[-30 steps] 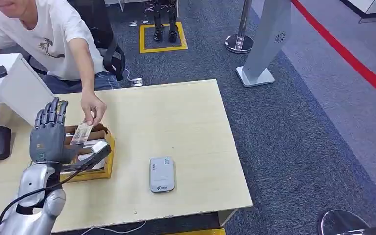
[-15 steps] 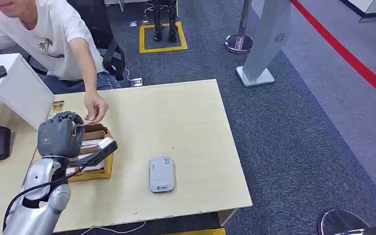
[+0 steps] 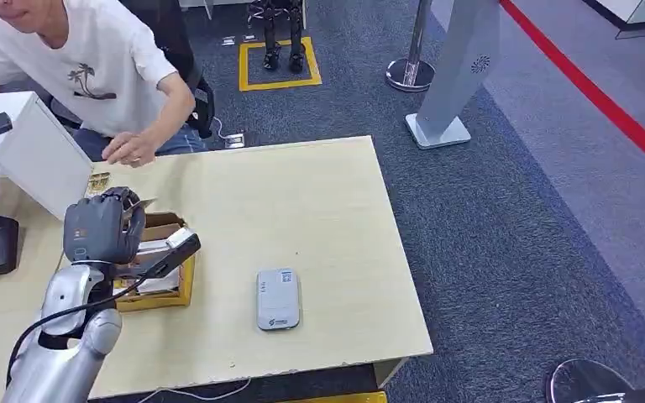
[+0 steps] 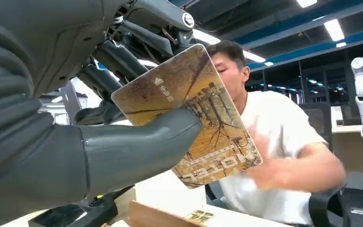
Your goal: Pass the card to the sensor for recognition and then transmit it.
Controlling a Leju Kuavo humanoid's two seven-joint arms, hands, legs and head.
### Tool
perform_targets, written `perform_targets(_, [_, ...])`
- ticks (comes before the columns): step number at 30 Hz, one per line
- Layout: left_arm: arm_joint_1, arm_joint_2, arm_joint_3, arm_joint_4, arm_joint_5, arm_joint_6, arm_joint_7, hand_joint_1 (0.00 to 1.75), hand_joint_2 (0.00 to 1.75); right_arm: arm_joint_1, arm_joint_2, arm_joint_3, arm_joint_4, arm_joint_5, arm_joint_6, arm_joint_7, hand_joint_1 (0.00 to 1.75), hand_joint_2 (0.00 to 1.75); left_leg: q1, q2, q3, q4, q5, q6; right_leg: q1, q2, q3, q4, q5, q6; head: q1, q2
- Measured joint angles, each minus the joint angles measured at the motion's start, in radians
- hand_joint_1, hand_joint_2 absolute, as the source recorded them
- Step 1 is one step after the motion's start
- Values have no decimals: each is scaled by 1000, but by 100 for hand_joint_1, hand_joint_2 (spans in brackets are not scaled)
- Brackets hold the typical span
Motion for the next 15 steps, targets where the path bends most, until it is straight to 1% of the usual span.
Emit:
perform_targets(3, [-10, -5, -9, 16, -10, -1, -1, 175, 175, 0, 0, 0, 0, 8, 0, 0, 0, 175, 0, 0, 0, 0, 0, 0, 0, 0, 0, 0, 0, 0, 0, 0])
perform_targets(8, [-39, -25, -50, 73, -64, 0, -5, 175, 175, -1, 0, 0, 0, 25, 1, -1, 0, 175, 0, 0, 0, 0, 0, 0, 0, 0, 0, 0, 0, 0, 0, 0])
perform_targets(15, [-78, -70, -144, 173, -100, 1, -31, 175, 175, -2, 0, 0, -1, 40, 3, -2, 0, 175, 0, 0, 0, 0, 0, 0, 0, 0, 0, 0, 1, 1, 0, 0])
